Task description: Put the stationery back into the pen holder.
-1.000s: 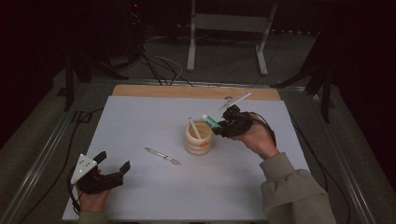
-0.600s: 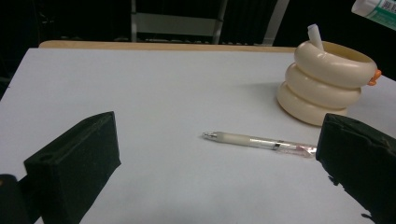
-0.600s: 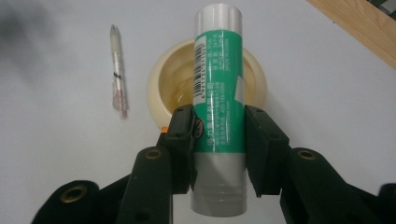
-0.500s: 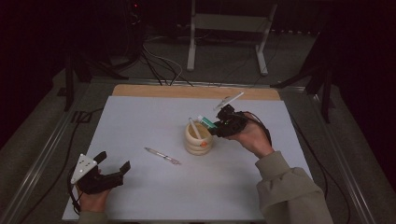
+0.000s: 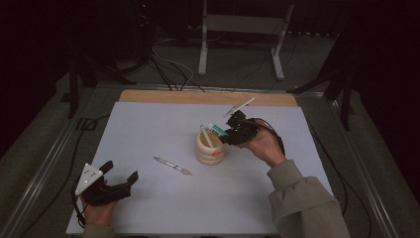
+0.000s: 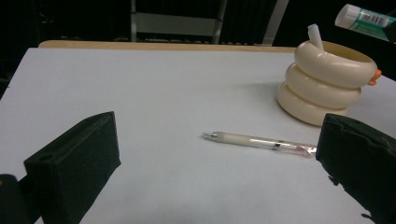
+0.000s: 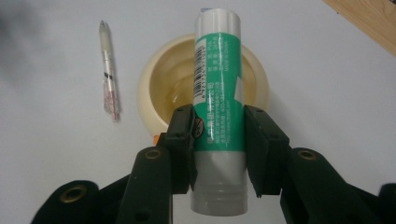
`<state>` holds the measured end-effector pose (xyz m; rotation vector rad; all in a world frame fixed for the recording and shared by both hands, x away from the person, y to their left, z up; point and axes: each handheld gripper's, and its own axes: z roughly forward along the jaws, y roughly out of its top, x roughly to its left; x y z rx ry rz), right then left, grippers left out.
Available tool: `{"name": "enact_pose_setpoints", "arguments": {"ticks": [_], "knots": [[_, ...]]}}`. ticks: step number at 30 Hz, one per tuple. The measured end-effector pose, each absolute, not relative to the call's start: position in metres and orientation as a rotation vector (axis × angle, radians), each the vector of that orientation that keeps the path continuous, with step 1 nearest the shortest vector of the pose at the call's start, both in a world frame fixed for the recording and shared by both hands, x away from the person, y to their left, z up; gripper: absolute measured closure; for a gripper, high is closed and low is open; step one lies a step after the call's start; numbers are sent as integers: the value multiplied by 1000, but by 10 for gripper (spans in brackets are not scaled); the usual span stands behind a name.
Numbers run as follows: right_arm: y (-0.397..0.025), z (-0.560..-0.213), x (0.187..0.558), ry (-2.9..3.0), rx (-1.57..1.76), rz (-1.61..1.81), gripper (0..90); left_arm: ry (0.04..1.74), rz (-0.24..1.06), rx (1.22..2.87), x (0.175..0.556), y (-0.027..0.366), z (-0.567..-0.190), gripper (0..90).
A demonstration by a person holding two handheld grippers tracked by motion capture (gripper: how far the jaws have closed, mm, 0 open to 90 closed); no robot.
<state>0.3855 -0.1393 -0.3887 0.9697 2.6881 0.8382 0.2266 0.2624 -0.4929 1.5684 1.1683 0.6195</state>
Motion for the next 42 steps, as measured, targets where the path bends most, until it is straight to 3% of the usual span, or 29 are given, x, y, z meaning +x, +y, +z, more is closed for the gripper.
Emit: {"name": "enact_pose_setpoints", "arguments": {"ticks": [42], "knots": [[-128, -396, 391, 2667, 994, 781, 652, 1168, 621, 1563, 226, 263, -492, 2]]}}
